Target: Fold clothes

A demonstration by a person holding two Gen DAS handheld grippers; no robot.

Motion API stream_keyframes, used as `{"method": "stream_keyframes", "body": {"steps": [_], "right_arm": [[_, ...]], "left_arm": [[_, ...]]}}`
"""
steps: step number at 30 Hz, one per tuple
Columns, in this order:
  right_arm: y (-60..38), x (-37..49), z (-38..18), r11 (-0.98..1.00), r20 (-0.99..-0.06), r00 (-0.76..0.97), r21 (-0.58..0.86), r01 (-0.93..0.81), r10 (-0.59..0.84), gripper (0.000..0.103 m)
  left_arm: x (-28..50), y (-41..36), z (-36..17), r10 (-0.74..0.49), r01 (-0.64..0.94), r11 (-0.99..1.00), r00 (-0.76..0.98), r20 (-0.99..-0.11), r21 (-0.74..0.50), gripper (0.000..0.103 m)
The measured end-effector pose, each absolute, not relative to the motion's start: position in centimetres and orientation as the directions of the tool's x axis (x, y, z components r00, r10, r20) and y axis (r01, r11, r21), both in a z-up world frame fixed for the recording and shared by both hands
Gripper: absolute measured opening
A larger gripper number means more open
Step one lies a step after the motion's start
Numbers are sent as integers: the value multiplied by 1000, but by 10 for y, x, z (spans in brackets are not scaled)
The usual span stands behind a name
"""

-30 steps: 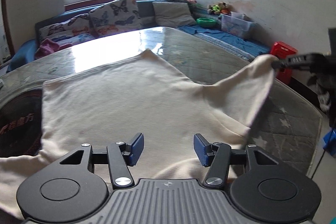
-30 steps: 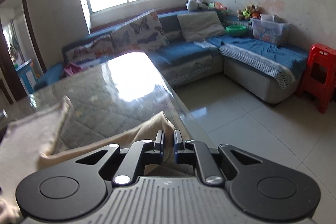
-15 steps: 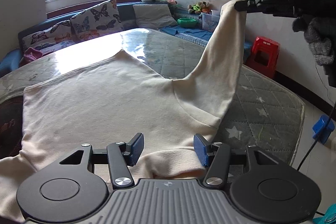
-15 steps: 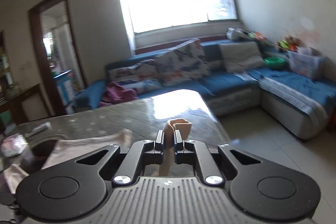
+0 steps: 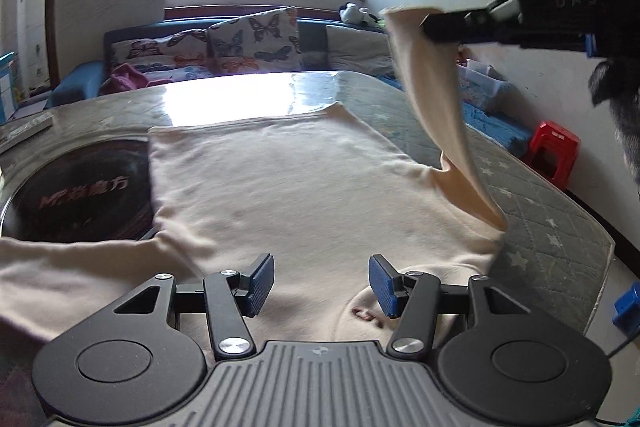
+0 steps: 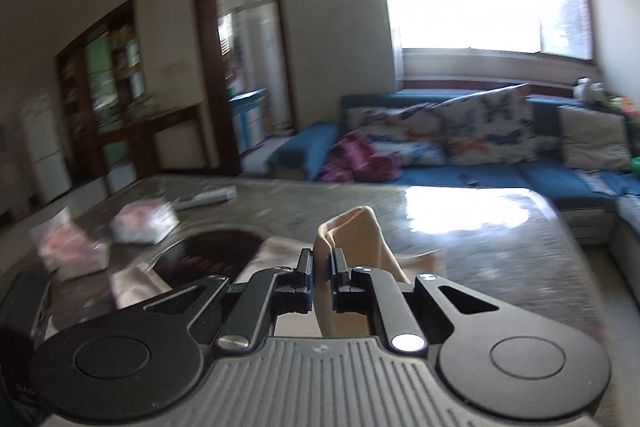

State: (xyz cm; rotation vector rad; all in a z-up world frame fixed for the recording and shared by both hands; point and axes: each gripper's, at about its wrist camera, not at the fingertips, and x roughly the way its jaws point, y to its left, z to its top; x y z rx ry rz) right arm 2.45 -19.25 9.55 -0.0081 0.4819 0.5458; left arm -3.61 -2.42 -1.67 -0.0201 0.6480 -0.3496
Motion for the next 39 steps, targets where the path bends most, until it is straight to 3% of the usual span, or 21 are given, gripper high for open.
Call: {"method": "stream_keyframes", "body": {"steps": [9,13,24,31,39], "right_arm": [[-117,25,28,764,-603,559,136,-631,569,7],[-113,22,18,732,-638,504,142,-666,582,14],[-187,8,13,817,-676,565,97,-568,473,18],[-240,4,-11,888,-713,581,128,-442,392,17],[-231,32,10,870,-653,630,90,-486,420,17]], "left_arm": [[-42,-7,-24,-292,256,955,742,-603,-148,56],[-41,-6,-24,-278,241,960,745,-606,-144,56],[-40,-8,-10,-252,219,967,780,-572,-128,54],[-24,-21,-13,-310,279,949,759,-572,-144,37],[-10,-23,-17,-316,272,948,748,-584,-165,35]]}}
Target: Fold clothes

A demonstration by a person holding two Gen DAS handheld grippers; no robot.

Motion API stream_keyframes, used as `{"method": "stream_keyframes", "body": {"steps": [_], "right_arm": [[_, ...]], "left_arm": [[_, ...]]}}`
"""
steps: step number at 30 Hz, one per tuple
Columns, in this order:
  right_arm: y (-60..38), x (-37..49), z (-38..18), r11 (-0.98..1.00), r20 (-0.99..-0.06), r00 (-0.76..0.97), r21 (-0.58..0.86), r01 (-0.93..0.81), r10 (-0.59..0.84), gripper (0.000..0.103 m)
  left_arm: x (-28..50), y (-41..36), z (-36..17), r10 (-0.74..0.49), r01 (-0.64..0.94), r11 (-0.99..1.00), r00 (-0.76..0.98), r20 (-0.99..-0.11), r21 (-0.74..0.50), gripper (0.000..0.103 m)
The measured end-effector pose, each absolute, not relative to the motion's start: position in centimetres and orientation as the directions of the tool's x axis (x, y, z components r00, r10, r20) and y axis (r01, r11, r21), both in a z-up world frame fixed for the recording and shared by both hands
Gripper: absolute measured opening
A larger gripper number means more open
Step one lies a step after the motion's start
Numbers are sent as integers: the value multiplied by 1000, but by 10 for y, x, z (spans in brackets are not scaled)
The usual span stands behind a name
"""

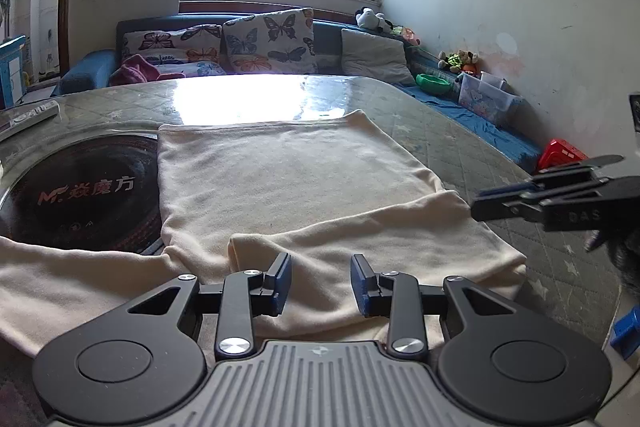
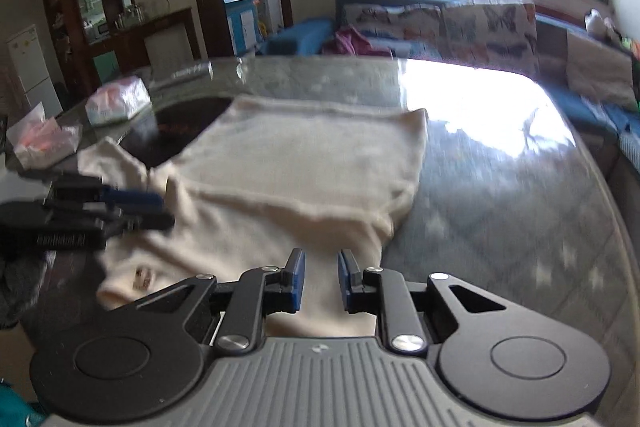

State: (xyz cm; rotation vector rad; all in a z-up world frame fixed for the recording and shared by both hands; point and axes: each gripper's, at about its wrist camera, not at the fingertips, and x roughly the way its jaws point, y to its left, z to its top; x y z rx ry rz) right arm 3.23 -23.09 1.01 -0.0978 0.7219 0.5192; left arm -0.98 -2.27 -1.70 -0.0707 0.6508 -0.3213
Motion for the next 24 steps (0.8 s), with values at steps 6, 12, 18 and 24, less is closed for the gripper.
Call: {"method": "stream_keyframes", "body": {"steps": [6,12,18,24], "right_arm": [[-217,65,-10,869,-680,611,79,-488,405,17],[-212,62,-12,861,-693,612,26,-507,381,18],[-174,57,-17,798,-708,575,-28,-602,409,25],[-131,51,-15,727,-701,557,-79,-682,446,25]], "left_arm": [[-2,-17,-25,-244,216,969,750,-615,-120,21],[-10,-2,-24,-187,165,982,753,-631,-93,21],[-20,2,-20,-189,159,982,760,-622,-104,22],[-27,34,-11,-139,65,988,779,-611,-142,24]]}}
